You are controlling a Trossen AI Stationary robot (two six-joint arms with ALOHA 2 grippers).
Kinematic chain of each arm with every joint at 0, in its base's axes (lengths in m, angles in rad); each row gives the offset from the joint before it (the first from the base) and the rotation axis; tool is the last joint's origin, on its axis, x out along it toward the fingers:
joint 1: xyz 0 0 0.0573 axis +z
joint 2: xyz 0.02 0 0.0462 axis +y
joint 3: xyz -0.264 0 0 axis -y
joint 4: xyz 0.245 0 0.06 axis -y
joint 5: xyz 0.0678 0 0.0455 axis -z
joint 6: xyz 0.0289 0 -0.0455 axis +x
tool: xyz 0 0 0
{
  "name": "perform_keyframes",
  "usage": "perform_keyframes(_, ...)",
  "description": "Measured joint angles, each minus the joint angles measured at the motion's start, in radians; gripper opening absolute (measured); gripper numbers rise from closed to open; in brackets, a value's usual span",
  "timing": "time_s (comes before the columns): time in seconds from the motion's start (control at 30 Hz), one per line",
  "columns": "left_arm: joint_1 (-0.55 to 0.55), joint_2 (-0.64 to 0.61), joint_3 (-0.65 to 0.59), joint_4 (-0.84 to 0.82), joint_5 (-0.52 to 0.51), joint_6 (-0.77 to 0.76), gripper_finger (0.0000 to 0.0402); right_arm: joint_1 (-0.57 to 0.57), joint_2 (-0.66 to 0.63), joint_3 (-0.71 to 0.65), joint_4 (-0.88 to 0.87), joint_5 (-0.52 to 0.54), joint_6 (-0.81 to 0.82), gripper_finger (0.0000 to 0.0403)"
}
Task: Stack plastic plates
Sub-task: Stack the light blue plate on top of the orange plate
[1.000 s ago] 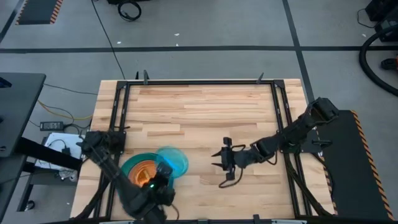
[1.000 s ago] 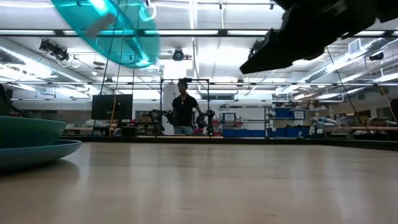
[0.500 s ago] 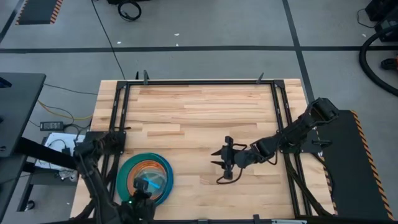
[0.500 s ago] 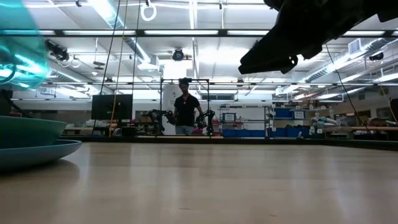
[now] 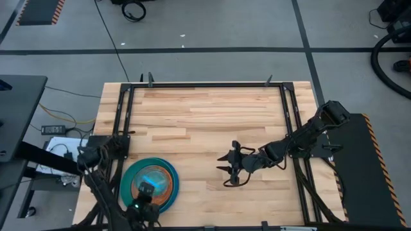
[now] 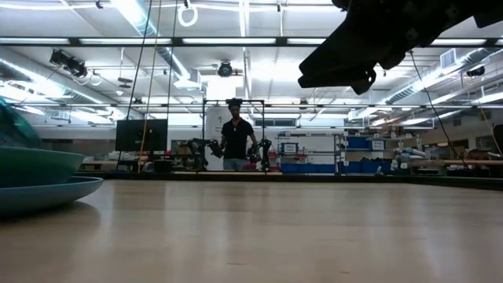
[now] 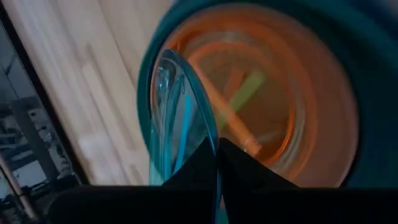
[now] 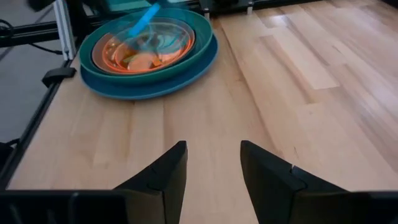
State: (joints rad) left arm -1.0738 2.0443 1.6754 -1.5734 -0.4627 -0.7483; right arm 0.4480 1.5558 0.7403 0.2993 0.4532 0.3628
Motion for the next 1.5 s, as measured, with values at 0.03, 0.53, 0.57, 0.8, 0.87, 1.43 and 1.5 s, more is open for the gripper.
perform_keyframes(0.03, -0.006, -0.020, -0.030, -0.001, 0.011, -0.002, 0.0018, 0.000, 0.000, 0.000, 0.000, -0.004, 0.004, 0.0160)
perform_keyframes(0.53, -0.152, -0.085, -0.152, 0.005, -0.273, 0.015, 0.0018, -0.039, 0.000, 0.000, -0.008, -0.006, 0.049, 0.0160)
perform_keyframes(0.57, -0.160, -0.085, -0.166, 0.018, -0.273, -0.006, 0.0018, -0.040, 0.000, 0.000, -0.005, -0.008, 0.058, 0.0160)
perform_keyframes(0.8, -0.188, -0.084, -0.249, 0.217, -0.269, 0.018, 0.0021, -0.040, 0.000, -0.001, 0.030, -0.035, 0.065, 0.0160)
perform_keyframes(0.87, -0.187, -0.084, -0.250, 0.213, -0.267, 0.022, 0.0021, -0.039, 0.000, -0.001, 0.029, -0.035, 0.065, 0.0160)
perform_keyframes(1.43, -0.176, -0.084, -0.313, 0.323, -0.266, -0.006, 0.0083, -0.038, 0.000, -0.001, 0.042, -0.030, 0.088, 0.0160)
perform_keyframes(1.5, -0.177, -0.084, -0.295, 0.351, -0.271, -0.007, 0.0107, -0.038, 0.000, -0.001, 0.043, -0.029, 0.089, 0.0160)
